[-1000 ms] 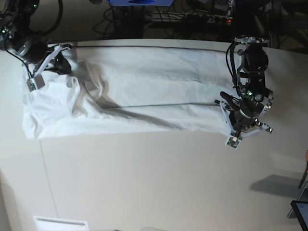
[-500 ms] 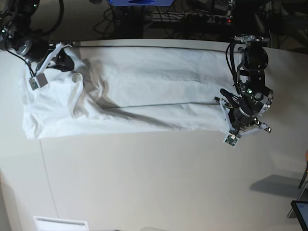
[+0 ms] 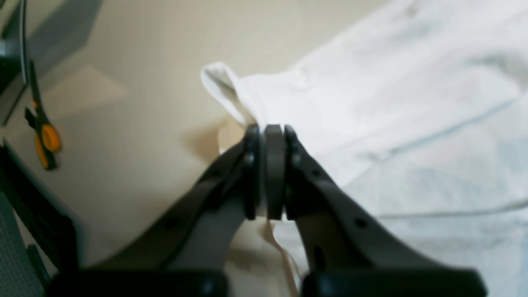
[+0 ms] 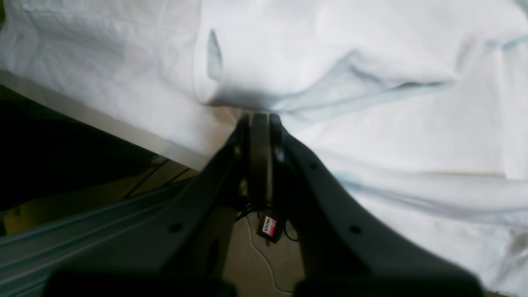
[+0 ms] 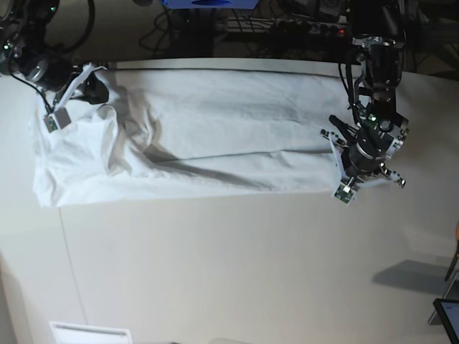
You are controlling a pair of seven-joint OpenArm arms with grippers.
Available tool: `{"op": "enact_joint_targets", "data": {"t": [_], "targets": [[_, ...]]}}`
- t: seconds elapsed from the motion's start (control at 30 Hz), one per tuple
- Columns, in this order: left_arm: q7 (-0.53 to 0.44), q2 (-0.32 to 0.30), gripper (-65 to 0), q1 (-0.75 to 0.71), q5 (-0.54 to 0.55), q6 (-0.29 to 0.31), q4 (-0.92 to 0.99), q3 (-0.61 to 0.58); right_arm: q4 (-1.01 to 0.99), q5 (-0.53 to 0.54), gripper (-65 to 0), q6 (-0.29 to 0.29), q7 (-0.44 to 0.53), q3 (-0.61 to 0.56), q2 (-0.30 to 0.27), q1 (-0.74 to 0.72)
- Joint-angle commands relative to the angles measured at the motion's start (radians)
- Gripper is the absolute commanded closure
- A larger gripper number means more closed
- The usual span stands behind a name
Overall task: Fold the T-shirt properly
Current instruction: 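Slide the left gripper along the folded edge toward the collar edge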
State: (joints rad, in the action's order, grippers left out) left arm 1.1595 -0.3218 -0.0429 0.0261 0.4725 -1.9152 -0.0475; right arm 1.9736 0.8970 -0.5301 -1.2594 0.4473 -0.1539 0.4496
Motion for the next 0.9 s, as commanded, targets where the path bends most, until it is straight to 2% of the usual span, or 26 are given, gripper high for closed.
{"op": "enact_joint_targets", "data": {"t": [0.0,0.23,0.5,0.73,0.87], "targets": [[-0.009,-0.013,0.0,0.011,-0.007,-0.004,-0.016,0.004,0.013,0.020,-0.1,0.000,0.011,0.003,-0.011,0.001],[-0.011,-0.015,0.0,-0.007,-0.005,-0.002,-0.016,0.004,0.013,0.018,-0.1,0.000,0.014,0.009,-0.013,0.002],[-0.011,-0.015,0.0,-0.041,-0.007,-0.001,-0.060,0.004,0.013,-0.077,-0.1,0.000,0.019,0.003,-0.009,-0.021],[-0.013,-0.024,0.0,-0.067,-0.005,-0.001,-0.063,0.002,0.011,-0.092,-0.1,0.000,0.019,0.003,-0.009,-0.056],[-0.022,-0.036,-5.0,-0.082,-0.001,-0.001,-0.066,0.002,-0.003,-0.092,-0.1,0.000,0.017,0.003,-0.009,-0.071]]}}
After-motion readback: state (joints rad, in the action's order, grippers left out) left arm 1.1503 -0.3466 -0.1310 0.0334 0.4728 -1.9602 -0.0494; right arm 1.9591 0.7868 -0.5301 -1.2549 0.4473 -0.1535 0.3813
